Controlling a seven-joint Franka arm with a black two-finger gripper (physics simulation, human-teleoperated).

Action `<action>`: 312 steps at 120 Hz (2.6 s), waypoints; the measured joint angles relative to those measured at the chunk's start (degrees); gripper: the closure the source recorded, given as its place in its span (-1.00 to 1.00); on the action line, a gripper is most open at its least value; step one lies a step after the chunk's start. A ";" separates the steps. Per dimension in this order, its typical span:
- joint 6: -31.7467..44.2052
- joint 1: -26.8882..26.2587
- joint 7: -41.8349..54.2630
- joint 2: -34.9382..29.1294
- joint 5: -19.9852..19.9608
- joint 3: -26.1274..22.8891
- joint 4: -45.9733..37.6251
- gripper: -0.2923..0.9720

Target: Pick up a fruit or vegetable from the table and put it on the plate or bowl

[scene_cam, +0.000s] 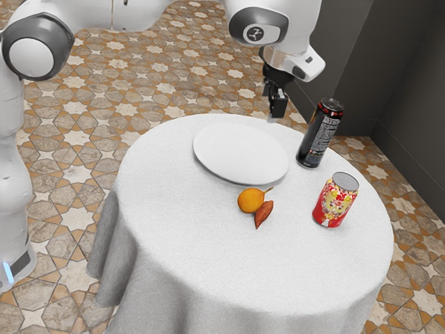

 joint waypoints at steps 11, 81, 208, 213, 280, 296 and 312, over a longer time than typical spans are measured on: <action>0.00 -2.67 0.02 0.21 -0.13 -0.53 1.92 -0.54; -2.52 -3.65 -3.28 -3.12 -6.64 0.37 -10.38 -0.54; 16.67 23.07 -4.69 6.11 -10.06 -23.60 -19.68 -0.54; 16.85 23.08 -4.59 6.70 -9.90 -23.78 -19.64 -0.54; 18.25 22.43 -3.75 10.20 -9.44 -25.98 -20.19 -0.54; 18.31 22.30 -3.64 11.29 -9.67 -26.38 -20.26 -0.54; 18.33 22.29 -3.56 11.53 -10.28 -26.48 -20.86 -0.54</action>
